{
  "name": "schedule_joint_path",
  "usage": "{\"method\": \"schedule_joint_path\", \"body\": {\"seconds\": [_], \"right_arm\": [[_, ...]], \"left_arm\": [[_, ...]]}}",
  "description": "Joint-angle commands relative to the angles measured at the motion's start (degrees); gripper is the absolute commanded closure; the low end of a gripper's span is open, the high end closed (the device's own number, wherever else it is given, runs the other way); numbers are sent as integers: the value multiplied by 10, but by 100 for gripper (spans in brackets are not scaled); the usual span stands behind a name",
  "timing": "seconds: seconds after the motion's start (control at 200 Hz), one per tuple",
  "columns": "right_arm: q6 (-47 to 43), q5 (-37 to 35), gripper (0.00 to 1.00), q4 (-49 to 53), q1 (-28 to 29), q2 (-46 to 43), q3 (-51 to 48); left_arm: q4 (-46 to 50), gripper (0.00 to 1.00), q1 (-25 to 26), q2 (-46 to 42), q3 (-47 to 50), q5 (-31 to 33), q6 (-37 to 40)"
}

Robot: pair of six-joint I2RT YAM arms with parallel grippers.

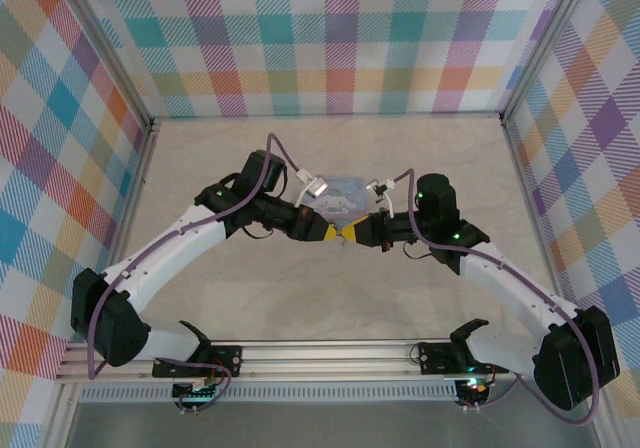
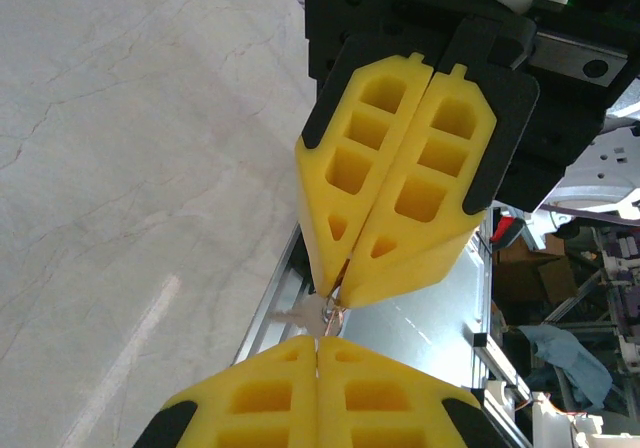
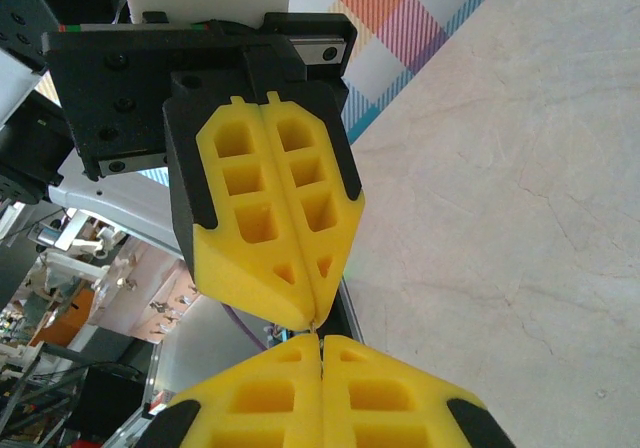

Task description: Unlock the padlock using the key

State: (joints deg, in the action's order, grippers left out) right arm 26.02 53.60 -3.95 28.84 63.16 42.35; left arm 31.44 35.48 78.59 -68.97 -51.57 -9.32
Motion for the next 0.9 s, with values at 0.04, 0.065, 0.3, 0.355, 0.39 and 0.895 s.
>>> {"method": "schedule_joint_path", "body": {"seconds": [0.04, 0.065, 0.3, 0.355, 0.39, 0.895], "right_arm": [[-21, 33, 100, 10, 4, -12, 15], [-21, 31, 100, 10, 4, -12, 14], [-29, -45, 100, 28, 4, -18, 17], [-29, -65, 100, 27, 1, -19, 17], [-29, -74, 100, 25, -1, -19, 17], [-80, -407, 100, 106, -19, 51, 81]], "left_arm": [[-14, 100, 2, 6, -25, 15, 2], [-15, 100, 2, 6, -26, 18, 1], [-39, 62, -6, -12, -12, 82, -32], [-53, 54, -14, -25, 3, 105, -47], [-62, 51, -19, -34, 13, 119, -57], [-280, 0, 3, -72, 254, 292, -205]]}}
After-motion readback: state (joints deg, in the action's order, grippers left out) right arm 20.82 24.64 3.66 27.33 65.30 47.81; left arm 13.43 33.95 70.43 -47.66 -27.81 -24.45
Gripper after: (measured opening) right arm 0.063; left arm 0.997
